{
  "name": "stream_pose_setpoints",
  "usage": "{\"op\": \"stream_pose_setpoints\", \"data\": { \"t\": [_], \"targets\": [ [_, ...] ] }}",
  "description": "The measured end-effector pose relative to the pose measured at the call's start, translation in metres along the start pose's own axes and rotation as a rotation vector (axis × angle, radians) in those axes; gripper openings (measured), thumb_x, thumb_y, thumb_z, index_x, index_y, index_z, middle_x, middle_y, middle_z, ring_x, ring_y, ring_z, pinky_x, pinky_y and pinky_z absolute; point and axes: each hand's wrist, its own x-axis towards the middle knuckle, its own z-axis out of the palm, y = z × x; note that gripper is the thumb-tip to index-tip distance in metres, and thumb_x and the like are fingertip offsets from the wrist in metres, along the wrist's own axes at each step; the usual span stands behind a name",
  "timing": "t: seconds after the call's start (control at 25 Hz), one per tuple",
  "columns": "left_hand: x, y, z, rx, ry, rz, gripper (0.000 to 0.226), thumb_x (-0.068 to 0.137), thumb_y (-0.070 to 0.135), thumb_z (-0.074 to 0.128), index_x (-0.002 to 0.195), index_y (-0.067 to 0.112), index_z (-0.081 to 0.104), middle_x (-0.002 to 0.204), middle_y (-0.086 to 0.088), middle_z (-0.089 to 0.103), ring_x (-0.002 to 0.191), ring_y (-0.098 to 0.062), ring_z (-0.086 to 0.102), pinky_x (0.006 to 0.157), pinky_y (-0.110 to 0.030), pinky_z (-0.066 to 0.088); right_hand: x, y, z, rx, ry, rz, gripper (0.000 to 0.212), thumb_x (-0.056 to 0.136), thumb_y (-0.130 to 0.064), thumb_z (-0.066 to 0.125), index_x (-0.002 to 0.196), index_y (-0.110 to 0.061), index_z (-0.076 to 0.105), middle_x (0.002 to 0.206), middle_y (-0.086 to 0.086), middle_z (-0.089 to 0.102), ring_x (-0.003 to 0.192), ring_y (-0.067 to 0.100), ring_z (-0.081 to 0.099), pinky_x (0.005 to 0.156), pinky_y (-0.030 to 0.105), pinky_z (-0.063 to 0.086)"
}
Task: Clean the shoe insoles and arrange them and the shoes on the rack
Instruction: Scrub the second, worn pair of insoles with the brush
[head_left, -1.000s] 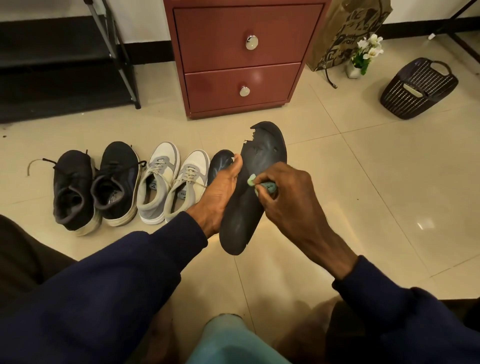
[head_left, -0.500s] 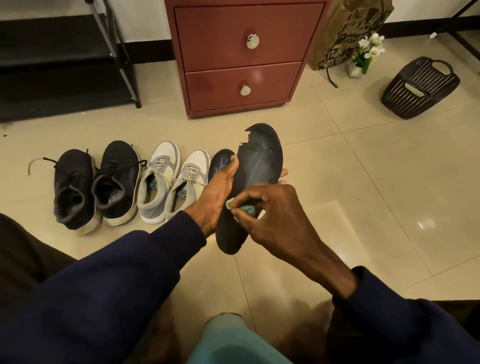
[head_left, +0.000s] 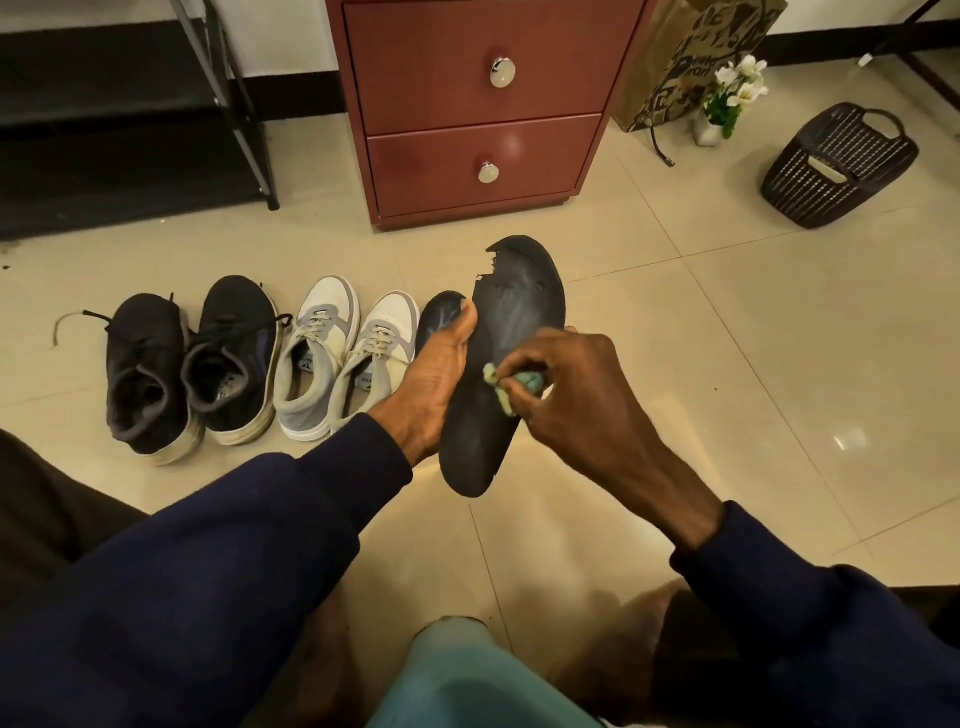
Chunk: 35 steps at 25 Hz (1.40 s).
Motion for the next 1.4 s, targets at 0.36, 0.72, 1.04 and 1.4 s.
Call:
{"op": "stream_pose_setpoints", "data": {
  "t": [0.36, 0.72, 1.04, 1.4],
  "targets": [
    [-0.003, -0.004, 0.01, -0.049, -0.104, -0.088, 0.047, 0.108, 0.04, 0.041, 0.138, 0.008, 0.059, 0.132, -0.022, 0.065, 0.111, -0.035, 0.066, 0.104, -0.058, 0.049, 0.014, 0.031, -0.001, -0.184, 0.155, 0.098, 0.039, 0.071, -0.01, 0.088, 0.103, 0.003, 0.07, 0.099, 0.022, 0.069, 0.087, 0.036, 0.067, 0.084, 0.039, 0.053],
    [-0.008, -0.001, 0.01, -0.051, -0.065, -0.138, 0.047, 0.105, 0.048, 0.051, 0.107, 0.009, 0.076, 0.1, -0.014, 0.074, 0.086, -0.026, 0.073, 0.083, -0.038, 0.061, 0.005, 0.002, 0.002, 0.002, 0.022, -0.001, 0.014, 0.082, -0.014, 0.08, 0.096, -0.011, 0.076, 0.094, 0.004, 0.073, 0.08, 0.013, 0.066, 0.078, 0.022, 0.057],
    [-0.007, -0.002, 0.01, -0.055, -0.057, -0.154, 0.035, 0.106, 0.036, 0.052, 0.117, 0.006, 0.068, 0.107, -0.013, 0.072, 0.096, -0.024, 0.071, 0.087, -0.039, 0.06, 0.001, -0.002, 0.01, -0.008, 0.083, -0.04, 0.014, 0.083, -0.012, 0.077, 0.097, -0.014, 0.076, 0.093, 0.001, 0.074, 0.081, 0.012, 0.067, 0.078, 0.03, 0.057],
    [-0.006, -0.002, 0.016, -0.067, -0.055, -0.108, 0.035, 0.107, 0.036, 0.05, 0.123, 0.009, 0.066, 0.106, -0.011, 0.074, 0.089, -0.023, 0.074, 0.078, -0.036, 0.063, 0.005, 0.009, 0.001, -0.122, 0.108, -0.07, 0.018, 0.081, -0.005, 0.077, 0.097, -0.011, 0.076, 0.095, 0.004, 0.073, 0.085, 0.016, 0.068, 0.081, 0.031, 0.057]
  ]
}}
